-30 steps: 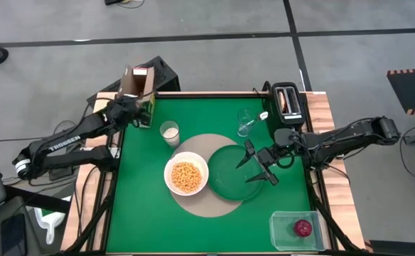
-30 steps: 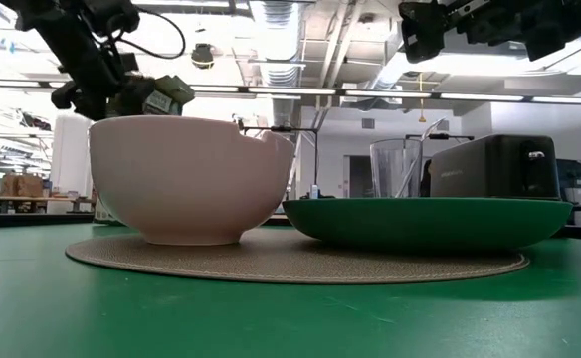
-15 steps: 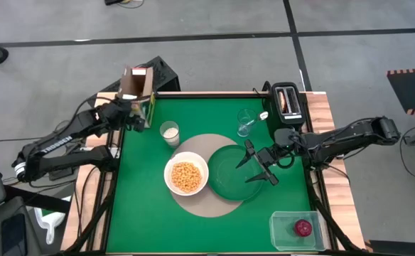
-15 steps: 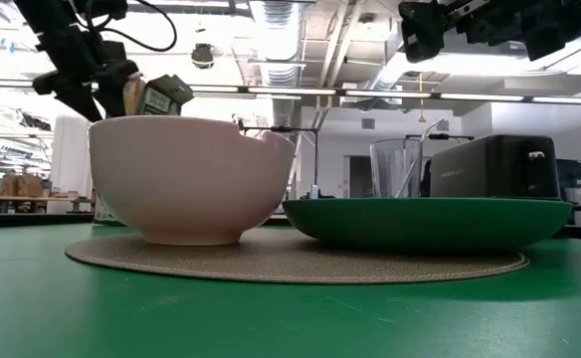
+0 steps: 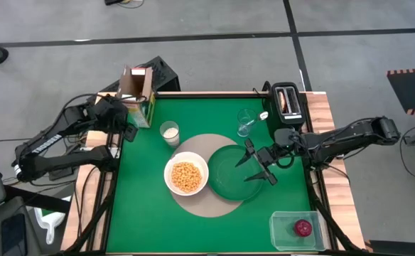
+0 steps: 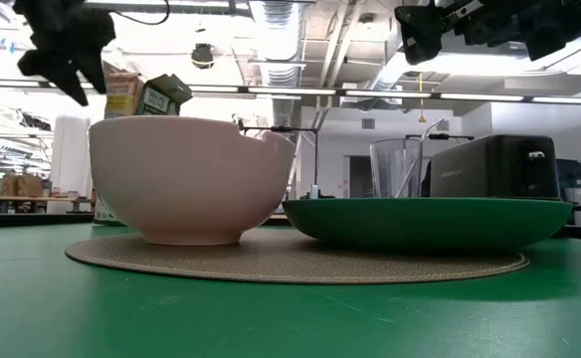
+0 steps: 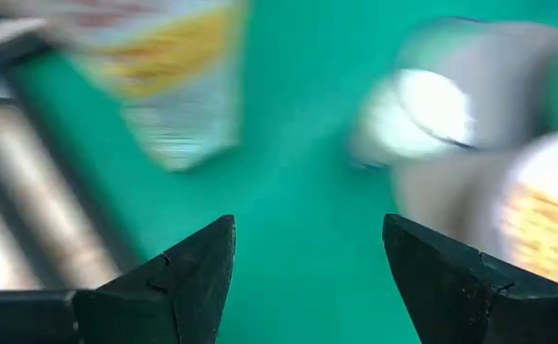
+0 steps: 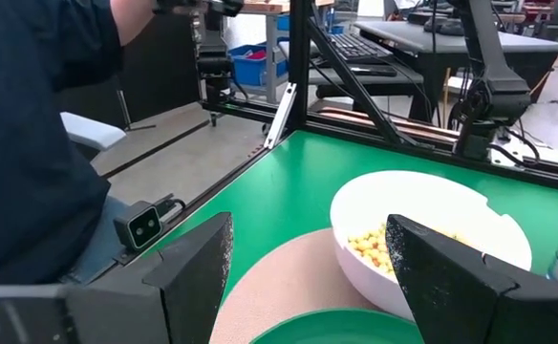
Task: Arrange a breakfast setting
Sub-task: Put the toasted bread on the green plate
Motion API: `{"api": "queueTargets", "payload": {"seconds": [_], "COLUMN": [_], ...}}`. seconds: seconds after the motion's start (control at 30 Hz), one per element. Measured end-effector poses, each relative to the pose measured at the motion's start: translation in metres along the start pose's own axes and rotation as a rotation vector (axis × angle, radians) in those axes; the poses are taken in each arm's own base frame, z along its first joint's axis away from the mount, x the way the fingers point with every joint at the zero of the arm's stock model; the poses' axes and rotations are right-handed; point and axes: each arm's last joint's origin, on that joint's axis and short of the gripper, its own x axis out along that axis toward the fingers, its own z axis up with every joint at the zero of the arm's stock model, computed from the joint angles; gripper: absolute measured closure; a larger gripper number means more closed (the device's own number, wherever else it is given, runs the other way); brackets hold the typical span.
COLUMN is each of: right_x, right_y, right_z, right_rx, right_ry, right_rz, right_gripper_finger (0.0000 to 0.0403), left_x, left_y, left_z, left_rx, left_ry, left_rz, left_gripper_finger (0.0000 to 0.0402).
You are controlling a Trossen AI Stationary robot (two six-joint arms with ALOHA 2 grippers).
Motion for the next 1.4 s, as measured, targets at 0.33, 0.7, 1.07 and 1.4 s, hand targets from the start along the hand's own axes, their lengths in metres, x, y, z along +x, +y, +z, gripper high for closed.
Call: {"api": "queueTargets", "payload": {"seconds": [0.33,0.7,1.07,1.4], "right_x": [-0.001,-0.001,0.000,0.007], "right_y": [-0.004,-0.005,-0.002,0.011], "right_z": [-0.001,-0.002,-0.002,0.013], "right_rx": [0.020,0.048,0.111,0.182], "right_ry": [0.014,0.018,0.024,0.196], "right_rz": [-0.093,-0.112,-0.109,-0.138], "right_gripper_finger": [0.0098,0.0098,0.0098,0.0098], "left_x": [-0.008,-0.014,0.000,0.017], "left_y": [-0.022,-0.066,-0.126,-0.187], "left_z": [-0.009,-0.010,-0.028,-0.046], "left_rx": [0.077,0.213,0.399,0.625], "left_ry": [0.053,-0.052,-0.090,-0.285], "left_rz": [-0.244,-0.463,-0.513,-0.561], "left_gripper_finger": [0.0150,0.0150,0.0150,0.0150]}}
